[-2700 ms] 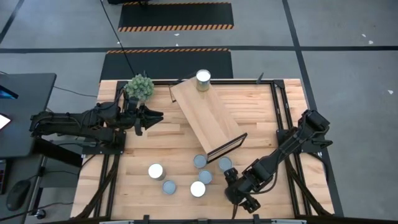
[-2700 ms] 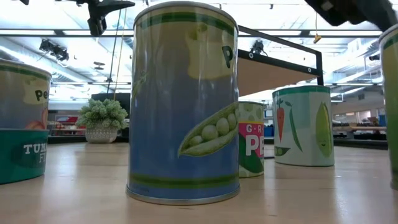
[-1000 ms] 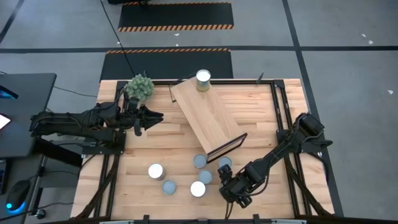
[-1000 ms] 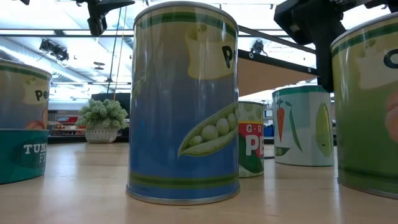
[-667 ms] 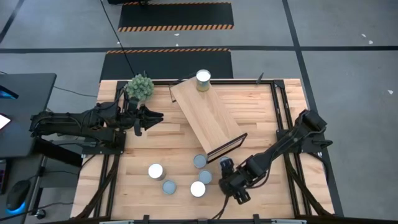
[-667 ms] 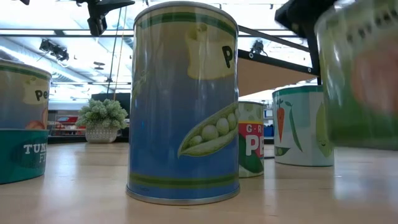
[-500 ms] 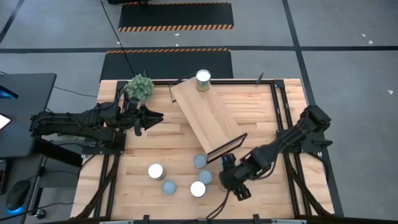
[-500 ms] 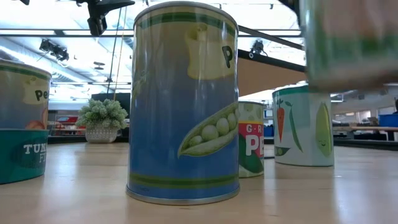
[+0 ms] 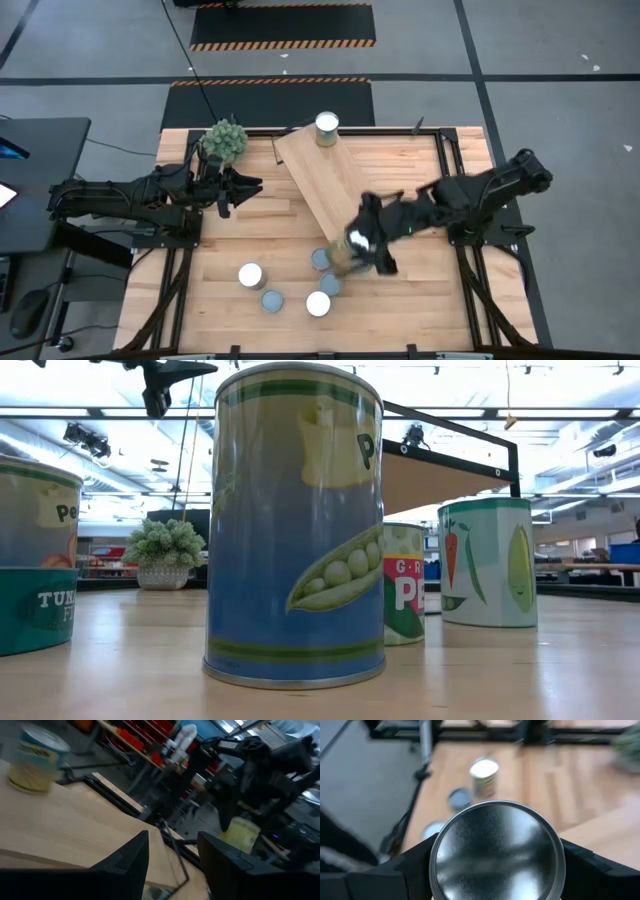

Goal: Pick and place cans onto a shelf
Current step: Put the yellow-green can on the shelf

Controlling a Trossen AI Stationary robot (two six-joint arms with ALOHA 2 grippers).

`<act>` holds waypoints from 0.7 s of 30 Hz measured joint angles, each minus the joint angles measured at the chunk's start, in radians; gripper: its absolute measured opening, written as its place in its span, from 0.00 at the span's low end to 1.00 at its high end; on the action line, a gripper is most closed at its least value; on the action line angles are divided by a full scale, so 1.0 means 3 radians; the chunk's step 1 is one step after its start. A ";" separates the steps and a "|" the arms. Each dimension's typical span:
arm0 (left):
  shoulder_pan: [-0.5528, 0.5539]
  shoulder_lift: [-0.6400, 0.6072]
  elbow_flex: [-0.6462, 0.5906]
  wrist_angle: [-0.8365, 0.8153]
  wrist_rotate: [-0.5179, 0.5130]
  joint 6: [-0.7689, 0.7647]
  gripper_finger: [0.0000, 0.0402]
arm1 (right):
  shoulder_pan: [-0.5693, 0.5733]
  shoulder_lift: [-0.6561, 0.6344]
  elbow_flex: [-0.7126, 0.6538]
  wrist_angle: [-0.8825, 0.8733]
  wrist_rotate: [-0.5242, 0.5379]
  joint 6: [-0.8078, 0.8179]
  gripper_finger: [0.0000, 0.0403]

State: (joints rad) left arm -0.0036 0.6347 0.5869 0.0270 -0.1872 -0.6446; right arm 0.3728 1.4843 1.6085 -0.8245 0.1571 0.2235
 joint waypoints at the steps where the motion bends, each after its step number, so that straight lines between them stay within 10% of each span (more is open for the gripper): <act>1: 0.0000 0.0000 0.0000 0.0002 -0.0048 0.0032 0.43 | -0.0072 -0.0020 0.0024 -0.0001 0.0039 -0.0029 0.80; 14: 0.0002 0.0000 0.0000 0.0006 -0.0745 0.0463 0.43 | -0.1126 -0.0029 0.0051 -0.0260 0.0460 -0.0102 0.80; 21: 0.0003 0.0000 0.0000 0.0020 -0.1037 0.0551 0.43 | -0.1808 0.0250 0.0263 -0.0534 0.0026 -0.0130 0.80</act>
State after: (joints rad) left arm -0.0029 0.6348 0.5869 0.0331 -0.4984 -0.4794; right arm -0.1696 1.5592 1.6875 -0.9848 0.1648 0.1844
